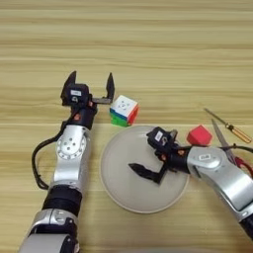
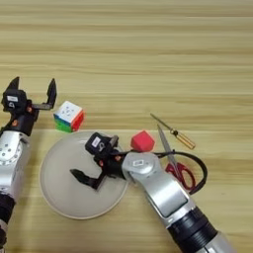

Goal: Move the objects on the table

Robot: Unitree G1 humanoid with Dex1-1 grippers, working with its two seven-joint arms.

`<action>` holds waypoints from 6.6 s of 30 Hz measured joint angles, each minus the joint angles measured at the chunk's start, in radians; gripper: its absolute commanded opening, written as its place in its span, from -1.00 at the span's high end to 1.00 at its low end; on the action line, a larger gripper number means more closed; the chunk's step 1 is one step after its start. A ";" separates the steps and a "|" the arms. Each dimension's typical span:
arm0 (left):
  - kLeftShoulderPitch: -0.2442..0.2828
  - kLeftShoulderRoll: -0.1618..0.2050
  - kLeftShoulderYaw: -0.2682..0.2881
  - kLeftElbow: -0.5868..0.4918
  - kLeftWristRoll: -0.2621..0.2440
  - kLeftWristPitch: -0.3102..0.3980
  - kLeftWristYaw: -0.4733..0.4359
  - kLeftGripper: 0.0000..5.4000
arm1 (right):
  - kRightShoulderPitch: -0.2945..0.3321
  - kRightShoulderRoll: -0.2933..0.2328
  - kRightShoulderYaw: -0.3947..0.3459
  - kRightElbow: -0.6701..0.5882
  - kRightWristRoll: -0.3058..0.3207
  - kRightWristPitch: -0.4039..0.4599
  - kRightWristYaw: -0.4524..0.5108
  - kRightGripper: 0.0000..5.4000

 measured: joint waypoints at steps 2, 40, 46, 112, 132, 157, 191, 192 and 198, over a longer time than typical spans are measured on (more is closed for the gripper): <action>0.000 0.000 0.000 0.000 0.000 0.000 0.000 -1.00 | -0.005 -0.011 -0.005 0.000 -0.013 -0.007 0.000 -1.00; -0.016 0.006 0.007 0.019 -0.005 -0.005 -0.007 -1.00 | 0.136 -0.252 -0.655 -0.356 0.483 -0.036 0.276 -1.00; -0.017 0.018 0.020 0.020 -0.003 -0.019 -0.002 -1.00 | 0.144 -0.246 -0.661 -0.225 0.415 -0.203 0.271 -1.00; -0.017 0.032 0.040 0.021 -0.005 -0.032 -0.007 -1.00 | 0.163 -0.190 -0.454 0.293 0.166 -0.508 0.269 -0.51; -0.019 0.031 0.039 0.035 -0.004 -0.032 -0.007 -1.00 | 0.158 -0.169 -0.453 0.293 0.166 -0.508 0.265 0.13; 0.021 0.067 -0.041 -0.178 -0.105 0.046 -0.251 -1.00 | 0.037 -0.232 -0.499 0.015 0.288 -0.345 0.334 0.13; 0.307 0.404 -0.275 -0.855 -0.426 0.504 -0.903 -1.00 | 0.041 -0.417 -0.402 -0.332 0.482 -0.130 0.621 0.13; 0.309 0.408 -0.276 -0.860 -0.427 0.509 -0.905 -1.00 | 0.041 -0.421 -0.400 -0.340 0.485 -0.130 0.622 0.13; 0.315 0.416 -0.296 -0.878 -0.428 0.519 -0.919 -1.00 | 0.042 -0.429 -0.384 -0.366 0.497 -0.122 0.622 0.13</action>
